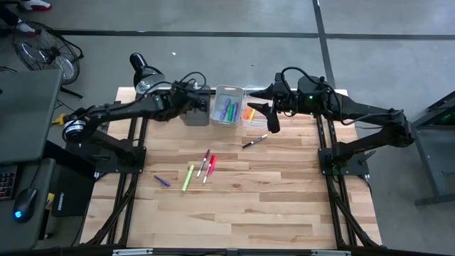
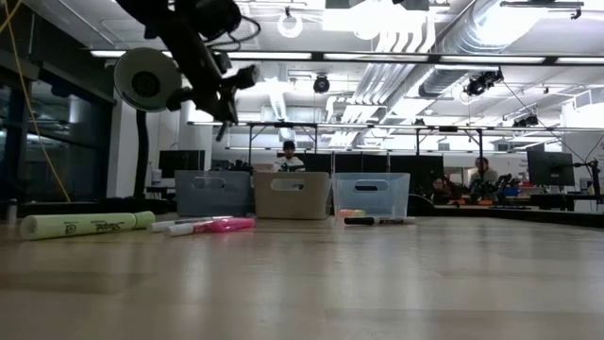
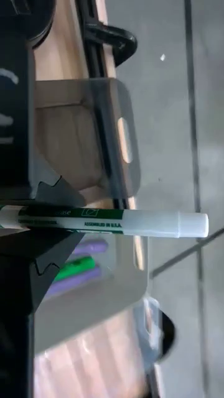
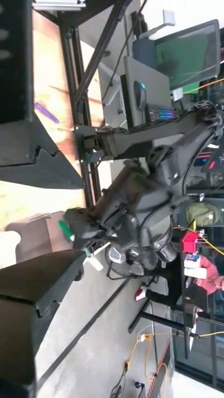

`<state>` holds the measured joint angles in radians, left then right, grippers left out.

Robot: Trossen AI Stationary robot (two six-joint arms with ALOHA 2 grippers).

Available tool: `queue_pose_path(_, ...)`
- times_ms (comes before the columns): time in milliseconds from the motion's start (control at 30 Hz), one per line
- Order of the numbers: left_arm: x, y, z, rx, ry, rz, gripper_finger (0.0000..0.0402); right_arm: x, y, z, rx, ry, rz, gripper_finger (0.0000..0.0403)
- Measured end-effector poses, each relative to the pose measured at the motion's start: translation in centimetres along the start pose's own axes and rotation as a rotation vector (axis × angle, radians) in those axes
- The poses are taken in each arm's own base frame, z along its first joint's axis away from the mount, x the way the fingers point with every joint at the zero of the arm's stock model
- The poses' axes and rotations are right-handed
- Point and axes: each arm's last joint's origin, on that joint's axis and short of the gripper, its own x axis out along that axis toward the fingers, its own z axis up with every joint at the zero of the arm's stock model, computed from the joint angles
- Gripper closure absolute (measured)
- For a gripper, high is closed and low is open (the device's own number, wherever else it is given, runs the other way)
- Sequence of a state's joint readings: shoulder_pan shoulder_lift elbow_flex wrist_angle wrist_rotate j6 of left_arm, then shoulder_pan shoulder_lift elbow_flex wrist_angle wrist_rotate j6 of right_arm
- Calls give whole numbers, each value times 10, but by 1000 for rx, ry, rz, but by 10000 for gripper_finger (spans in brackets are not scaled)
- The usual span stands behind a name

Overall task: Pick & Place Markers
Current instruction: Put the green marker into the black bin

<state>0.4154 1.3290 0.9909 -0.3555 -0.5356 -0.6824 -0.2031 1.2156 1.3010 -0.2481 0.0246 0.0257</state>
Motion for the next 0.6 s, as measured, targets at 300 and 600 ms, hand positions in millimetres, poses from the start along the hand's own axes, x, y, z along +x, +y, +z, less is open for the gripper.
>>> queue_pose_path(300, 38, -2, -18, 87, 88, 63, 361, 0, 0, 0, 0, 0, 0, 245)
queue_pose_path(600, 64, -2, -39, 49, 112, 181, 360, 0, 0, -1, 22, 13, 2, 245)
